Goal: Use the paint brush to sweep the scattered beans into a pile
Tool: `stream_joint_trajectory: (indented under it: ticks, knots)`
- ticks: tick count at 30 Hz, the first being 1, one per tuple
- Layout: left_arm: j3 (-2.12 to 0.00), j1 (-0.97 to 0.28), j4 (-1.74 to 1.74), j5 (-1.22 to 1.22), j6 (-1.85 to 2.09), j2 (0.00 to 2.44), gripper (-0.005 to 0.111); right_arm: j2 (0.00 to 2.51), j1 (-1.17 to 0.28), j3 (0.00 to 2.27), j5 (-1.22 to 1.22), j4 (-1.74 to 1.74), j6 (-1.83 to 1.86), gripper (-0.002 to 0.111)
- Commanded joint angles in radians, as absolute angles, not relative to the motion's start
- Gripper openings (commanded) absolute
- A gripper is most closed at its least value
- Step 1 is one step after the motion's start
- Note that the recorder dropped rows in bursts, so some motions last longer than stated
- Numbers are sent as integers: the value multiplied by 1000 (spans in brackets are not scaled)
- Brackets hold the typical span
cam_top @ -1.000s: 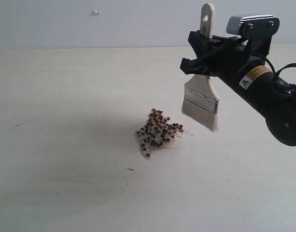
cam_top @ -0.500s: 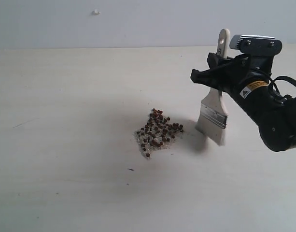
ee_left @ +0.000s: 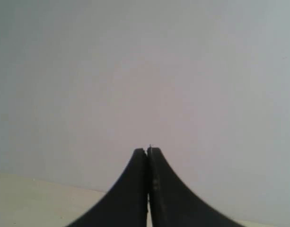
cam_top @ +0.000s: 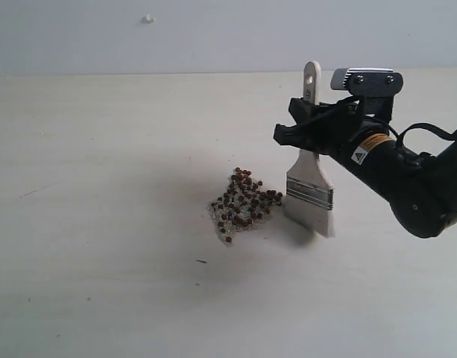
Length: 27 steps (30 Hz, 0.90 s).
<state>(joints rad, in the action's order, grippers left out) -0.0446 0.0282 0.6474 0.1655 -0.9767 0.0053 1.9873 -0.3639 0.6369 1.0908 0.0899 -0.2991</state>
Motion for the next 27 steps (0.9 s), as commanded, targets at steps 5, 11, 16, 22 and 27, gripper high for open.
stream_joint_trajectory:
  ticks: [5,11,16,22,27]
  knots:
    - [-39,29,651,162,-972,0,0,1974,-367,647,1139,131,-285,0]
    - [-39,29,651,162,-972,0,0,1907,-367,645,1123,133,-263,0]
    - [-39,29,651,162,-972,0,0,1867,-367,645,1120,159,-263,0]
    - [-39,29,651,162,-972,0,0,1863,-367,645,1127,135,-170,0]
    - [-39,29,651,162,-972,0,0,1868,-367,647,1139,-21,-52,0]
